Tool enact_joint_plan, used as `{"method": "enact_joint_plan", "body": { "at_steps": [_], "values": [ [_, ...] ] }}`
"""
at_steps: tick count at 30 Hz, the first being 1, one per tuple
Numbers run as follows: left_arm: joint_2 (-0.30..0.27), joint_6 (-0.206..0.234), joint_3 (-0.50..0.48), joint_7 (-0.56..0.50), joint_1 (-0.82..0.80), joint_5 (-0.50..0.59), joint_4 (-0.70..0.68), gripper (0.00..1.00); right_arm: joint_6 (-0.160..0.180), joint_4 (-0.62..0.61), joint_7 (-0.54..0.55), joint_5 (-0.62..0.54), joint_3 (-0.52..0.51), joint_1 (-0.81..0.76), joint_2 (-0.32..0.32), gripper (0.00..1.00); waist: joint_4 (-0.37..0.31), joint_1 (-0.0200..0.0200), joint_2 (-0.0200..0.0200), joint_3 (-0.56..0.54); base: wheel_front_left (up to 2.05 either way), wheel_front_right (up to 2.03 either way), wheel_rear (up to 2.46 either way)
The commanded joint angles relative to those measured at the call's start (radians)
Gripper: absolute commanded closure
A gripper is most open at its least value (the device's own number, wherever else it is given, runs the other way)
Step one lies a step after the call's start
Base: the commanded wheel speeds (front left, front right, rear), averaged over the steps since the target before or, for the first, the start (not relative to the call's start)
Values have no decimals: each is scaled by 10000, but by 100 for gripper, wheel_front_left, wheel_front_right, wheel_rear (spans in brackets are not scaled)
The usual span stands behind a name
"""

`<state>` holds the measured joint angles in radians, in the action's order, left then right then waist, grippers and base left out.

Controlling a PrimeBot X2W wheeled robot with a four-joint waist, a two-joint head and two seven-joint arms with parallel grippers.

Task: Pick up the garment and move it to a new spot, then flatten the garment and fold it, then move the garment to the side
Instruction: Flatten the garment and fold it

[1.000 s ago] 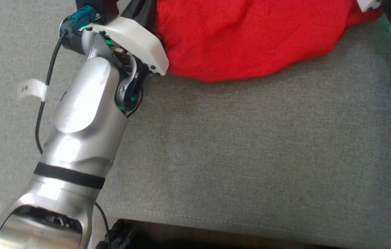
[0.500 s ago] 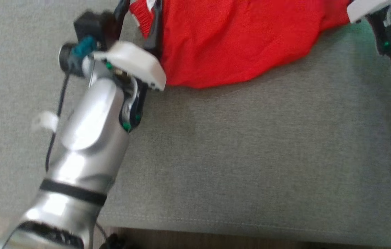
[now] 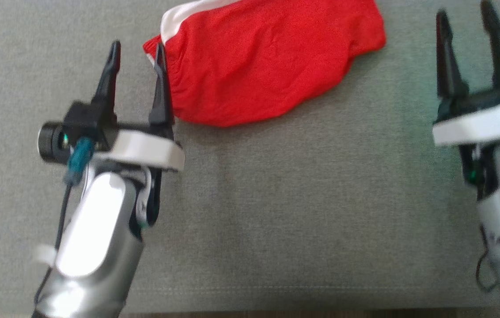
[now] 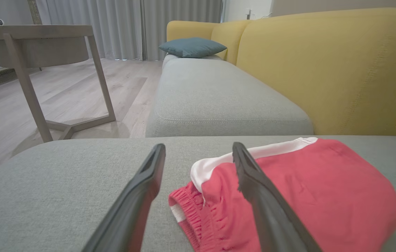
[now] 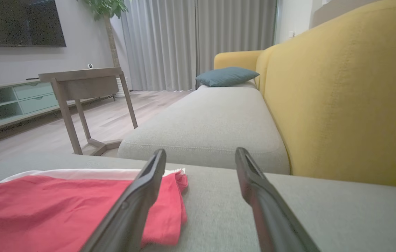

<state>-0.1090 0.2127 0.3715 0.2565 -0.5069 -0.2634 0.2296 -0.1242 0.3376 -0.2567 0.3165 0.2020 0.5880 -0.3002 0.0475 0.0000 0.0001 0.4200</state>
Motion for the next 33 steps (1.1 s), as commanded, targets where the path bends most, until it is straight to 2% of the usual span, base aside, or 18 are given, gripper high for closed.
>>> {"method": "enact_joint_plan", "body": {
  "at_steps": [1, 9, 15, 27, 33],
  "values": [
    [-299, 107, -388, 51, 95, 154, -551, 0, -65, -588, 5, -190, -128, -375, 129, 0, -187, 0, -1, -251, 0, 0, 0],
    [-420, 288, -579, 52, 1589, 486, -1479, 0, -65, -2629, 792, -837, -1072, -2950, 1039, 0, -393, 0, -1, -634, 0, 0, 0],
    [-451, 309, -669, 52, 2177, 624, -1603, 0, -65, -3732, 1343, -1124, -1412, -4071, 1439, 0, -486, 0, -1, -755, 0, 0, 0],
    [-371, 188, -760, 53, 2175, 751, -1587, 0, -65, -4427, 1799, -1220, -1686, -4424, 1635, 0, -459, 0, -1, -718, 0, 0, 0],
    [-240, 139, -687, 53, 1688, 980, -1910, 0, -65, -4407, 1949, -1130, -1764, -3748, 1193, 0, -170, 0, -1, 38, 0, 0, 0]
  ]
}}
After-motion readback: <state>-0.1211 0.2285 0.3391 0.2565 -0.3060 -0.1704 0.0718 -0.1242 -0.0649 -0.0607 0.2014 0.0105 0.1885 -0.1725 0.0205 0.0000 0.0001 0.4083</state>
